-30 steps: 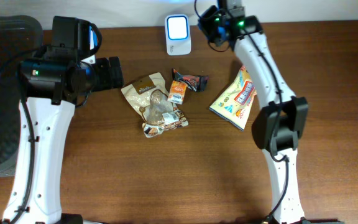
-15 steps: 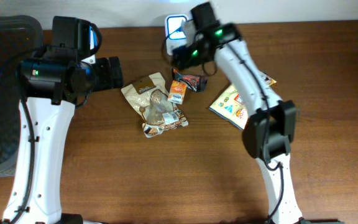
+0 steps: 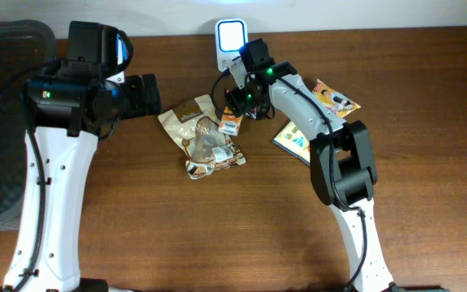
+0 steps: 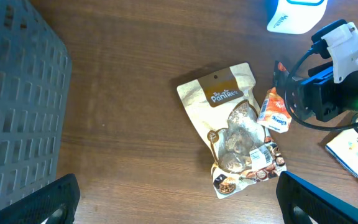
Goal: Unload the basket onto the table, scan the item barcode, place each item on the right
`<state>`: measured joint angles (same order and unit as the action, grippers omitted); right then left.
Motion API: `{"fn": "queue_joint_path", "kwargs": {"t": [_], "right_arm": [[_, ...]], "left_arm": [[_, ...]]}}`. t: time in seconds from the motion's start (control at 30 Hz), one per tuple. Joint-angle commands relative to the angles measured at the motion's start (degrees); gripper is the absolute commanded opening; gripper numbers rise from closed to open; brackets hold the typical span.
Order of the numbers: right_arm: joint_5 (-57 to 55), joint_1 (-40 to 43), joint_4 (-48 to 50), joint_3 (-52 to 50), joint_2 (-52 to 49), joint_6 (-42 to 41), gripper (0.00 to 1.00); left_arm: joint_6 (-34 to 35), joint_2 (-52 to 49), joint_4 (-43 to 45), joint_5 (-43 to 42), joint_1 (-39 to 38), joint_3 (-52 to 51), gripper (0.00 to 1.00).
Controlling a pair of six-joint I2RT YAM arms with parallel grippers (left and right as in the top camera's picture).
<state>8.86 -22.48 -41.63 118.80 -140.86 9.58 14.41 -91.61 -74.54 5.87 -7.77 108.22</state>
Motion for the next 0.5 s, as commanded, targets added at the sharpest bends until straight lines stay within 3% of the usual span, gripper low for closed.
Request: {"fn": "queue_joint_path", "kwargs": {"t": [0.0, 0.23, 0.47], "right_arm": [[-0.7, 0.4, -0.6, -0.5, -0.3, 0.5, 0.77], [-0.8, 0.5, -1.9, -0.5, -1.0, 0.5, 0.54], [-4.2, 0.5, -2.3, -0.3, -2.6, -5.6, 0.37]], "left_arm": [[0.5, -0.2, -0.1, 0.4, 0.0, 0.3, 0.99], [0.5, -0.2, -0.1, 0.4, 0.0, 0.3, 0.99], [0.5, -0.2, -0.1, 0.4, 0.0, 0.3, 0.99]]}}
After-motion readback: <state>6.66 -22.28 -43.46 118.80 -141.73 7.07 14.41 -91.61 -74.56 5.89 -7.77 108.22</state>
